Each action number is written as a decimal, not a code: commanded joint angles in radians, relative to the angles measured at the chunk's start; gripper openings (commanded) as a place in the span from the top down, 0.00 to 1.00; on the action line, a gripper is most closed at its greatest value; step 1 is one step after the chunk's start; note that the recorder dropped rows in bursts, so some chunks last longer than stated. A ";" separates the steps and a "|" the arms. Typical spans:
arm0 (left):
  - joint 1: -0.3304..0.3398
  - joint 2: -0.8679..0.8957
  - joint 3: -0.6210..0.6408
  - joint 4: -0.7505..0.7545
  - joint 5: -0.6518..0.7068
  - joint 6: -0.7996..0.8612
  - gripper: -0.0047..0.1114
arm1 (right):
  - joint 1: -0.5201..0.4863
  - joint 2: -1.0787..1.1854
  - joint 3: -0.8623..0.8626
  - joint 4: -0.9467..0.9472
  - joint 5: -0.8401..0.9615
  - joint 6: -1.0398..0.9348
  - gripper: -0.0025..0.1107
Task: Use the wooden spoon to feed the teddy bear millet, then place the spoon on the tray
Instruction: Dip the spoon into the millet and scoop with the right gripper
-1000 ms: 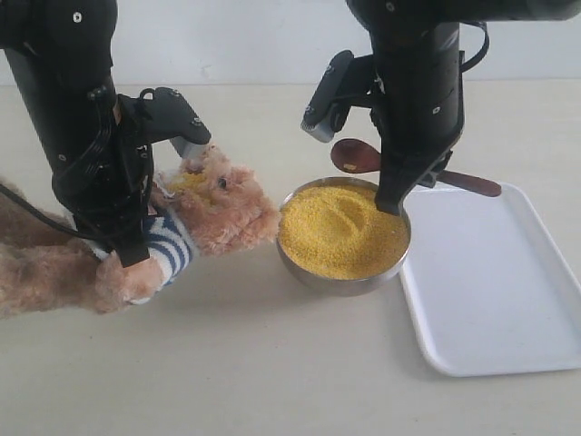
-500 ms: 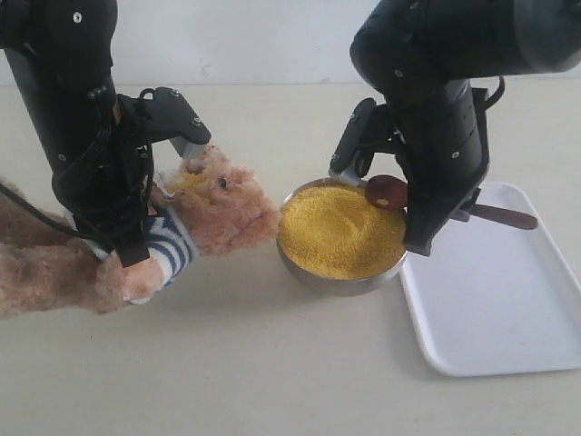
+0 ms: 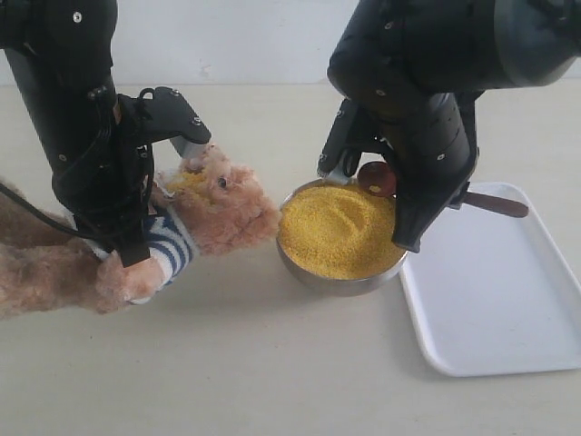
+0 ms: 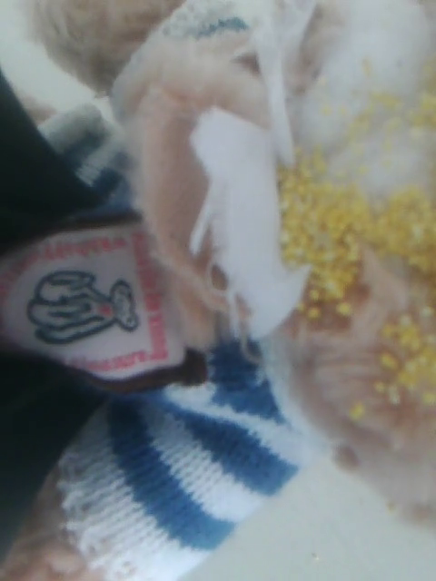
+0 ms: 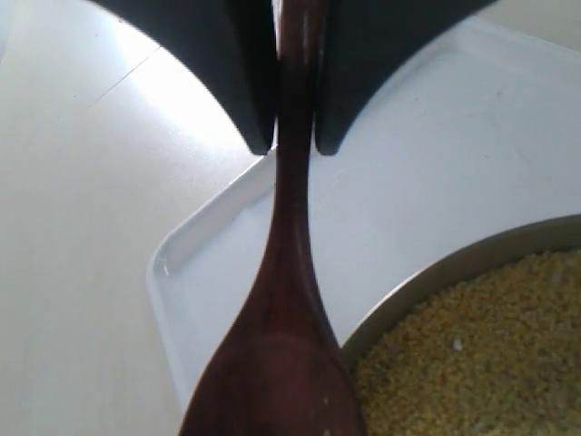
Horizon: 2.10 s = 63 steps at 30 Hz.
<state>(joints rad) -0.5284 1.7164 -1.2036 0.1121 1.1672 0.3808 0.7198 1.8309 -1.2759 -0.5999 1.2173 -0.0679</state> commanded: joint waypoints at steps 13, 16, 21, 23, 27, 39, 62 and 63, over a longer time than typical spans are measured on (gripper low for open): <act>-0.003 -0.012 -0.004 0.000 0.000 -0.013 0.93 | 0.001 -0.004 -0.001 0.051 -0.018 -0.048 0.98; -0.003 -0.012 -0.004 0.000 0.000 -0.013 0.93 | 0.001 -0.004 -0.001 0.071 -0.018 -0.073 0.98; -0.003 -0.012 -0.004 0.000 -0.003 -0.015 0.93 | 0.001 -0.004 -0.001 0.051 -0.020 -0.072 0.98; -0.003 -0.012 -0.004 0.000 -0.004 -0.016 0.93 | 0.001 -0.004 -0.001 0.034 -0.022 -0.064 0.98; -0.003 -0.012 -0.004 0.000 -0.008 -0.017 0.93 | 0.001 -0.004 -0.001 0.007 -0.028 -0.046 0.98; -0.003 -0.012 -0.004 0.000 -0.008 -0.018 0.93 | 0.050 0.061 -0.001 -0.048 0.004 -0.046 0.98; -0.003 -0.012 -0.004 0.000 -0.008 -0.021 0.93 | 0.080 0.065 -0.001 -0.010 -0.014 -0.028 0.98; -0.003 -0.012 -0.004 0.000 -0.008 -0.021 0.93 | 0.080 0.065 -0.001 -0.006 -0.014 -0.031 0.98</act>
<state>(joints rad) -0.5284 1.7164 -1.2036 0.1121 1.1612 0.3752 0.7980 1.8961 -1.2759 -0.6171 1.2055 -0.0901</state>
